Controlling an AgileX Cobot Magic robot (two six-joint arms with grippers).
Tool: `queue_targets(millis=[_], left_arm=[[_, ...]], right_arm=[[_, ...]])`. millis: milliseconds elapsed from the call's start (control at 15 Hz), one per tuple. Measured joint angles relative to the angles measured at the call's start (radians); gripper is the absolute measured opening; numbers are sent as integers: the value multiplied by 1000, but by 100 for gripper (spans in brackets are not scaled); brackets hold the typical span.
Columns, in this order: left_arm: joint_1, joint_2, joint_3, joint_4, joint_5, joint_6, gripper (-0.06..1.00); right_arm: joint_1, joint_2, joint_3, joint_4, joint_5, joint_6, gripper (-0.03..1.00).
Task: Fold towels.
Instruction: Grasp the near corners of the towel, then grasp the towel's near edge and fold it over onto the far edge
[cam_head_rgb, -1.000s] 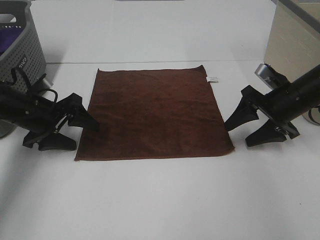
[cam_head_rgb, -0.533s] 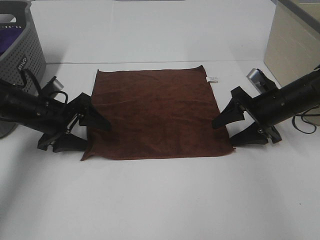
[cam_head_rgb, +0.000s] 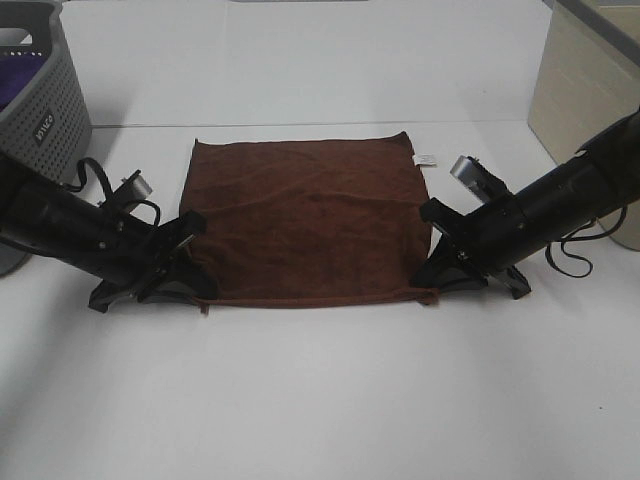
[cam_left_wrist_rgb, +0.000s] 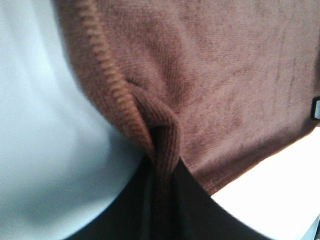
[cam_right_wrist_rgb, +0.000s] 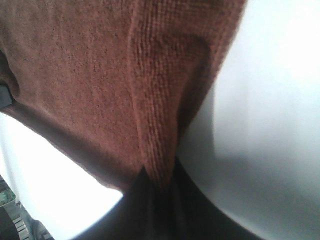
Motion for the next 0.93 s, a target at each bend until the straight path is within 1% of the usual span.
queue_targets(millis=[67,200,267,333,400,467,533,733,800,933], left_arm=[[0,-1,0,16,5,-10,2],[0,-25,1,110,12,-70,2],[-1,-40,2,170,26,-122,2],[-2,-65,16,237,59,-196,2],[-2,-73,23,250,68,-213,2],[-8,-101,65,272,92,-251,2],[-9,-127,108,271,101,-261,2],[-9,-181,230,262,126,-267,2],[-11,-195,254,261,135,-267,2],[-13,-201,261,255,137,-267,2]], right_arm=[[0,0,0,-2,6,6,3],[0,-8,3,-34,21,29,2],[0,-27,14,-58,35,55,2],[2,-58,27,-84,44,82,2],[3,-89,48,-112,50,117,2],[5,-133,93,-153,63,169,2],[10,-159,135,-171,66,202,2],[13,-227,295,-176,67,238,2],[13,-245,329,-174,61,240,2],[13,-269,346,-174,49,241,2]])
